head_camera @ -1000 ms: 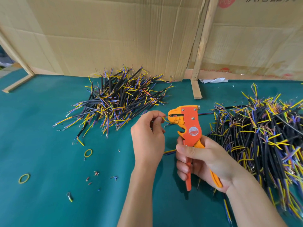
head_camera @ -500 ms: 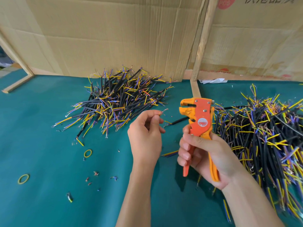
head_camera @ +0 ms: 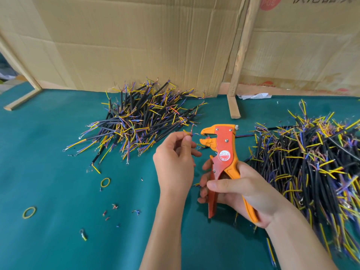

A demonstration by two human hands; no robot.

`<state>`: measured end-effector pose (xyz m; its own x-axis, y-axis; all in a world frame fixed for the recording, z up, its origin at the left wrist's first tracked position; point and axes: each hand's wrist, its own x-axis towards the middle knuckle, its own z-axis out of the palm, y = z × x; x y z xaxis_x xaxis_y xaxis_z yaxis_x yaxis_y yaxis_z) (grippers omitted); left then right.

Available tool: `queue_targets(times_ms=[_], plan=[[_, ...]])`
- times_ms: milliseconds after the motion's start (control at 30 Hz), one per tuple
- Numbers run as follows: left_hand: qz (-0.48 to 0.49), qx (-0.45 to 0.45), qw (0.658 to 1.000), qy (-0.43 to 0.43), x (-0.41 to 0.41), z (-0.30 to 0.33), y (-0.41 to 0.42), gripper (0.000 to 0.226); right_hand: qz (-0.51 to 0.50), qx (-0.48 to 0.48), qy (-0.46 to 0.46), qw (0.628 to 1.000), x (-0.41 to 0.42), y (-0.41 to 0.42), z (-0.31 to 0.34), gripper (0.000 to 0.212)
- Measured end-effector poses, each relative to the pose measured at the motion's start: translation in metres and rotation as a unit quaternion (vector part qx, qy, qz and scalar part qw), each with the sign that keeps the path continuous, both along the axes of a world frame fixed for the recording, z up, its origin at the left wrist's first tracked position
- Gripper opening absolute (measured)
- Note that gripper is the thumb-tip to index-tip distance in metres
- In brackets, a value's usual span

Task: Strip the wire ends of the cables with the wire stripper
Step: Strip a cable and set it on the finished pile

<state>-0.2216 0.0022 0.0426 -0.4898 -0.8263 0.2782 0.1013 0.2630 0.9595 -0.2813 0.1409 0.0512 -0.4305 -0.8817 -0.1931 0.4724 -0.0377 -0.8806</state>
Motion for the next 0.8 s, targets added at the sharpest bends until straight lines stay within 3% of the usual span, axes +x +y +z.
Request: queue_targets(times_ms=[233, 800], plan=[[-0.002, -0.028, 1.000, -0.006, -0.0030, -0.0019, 0.0041, 0.019, -0.017, -0.024, -0.004, 1.000, 0.0029, -0.0047, -0.0029, 0.045], [-0.016, -0.030, 0.999, 0.000, -0.0031, -0.0001, 0.0049, 0.022, -0.024, -0.004, 0.042, 0.999, 0.0053, -0.0103, -0.0068, 0.015]])
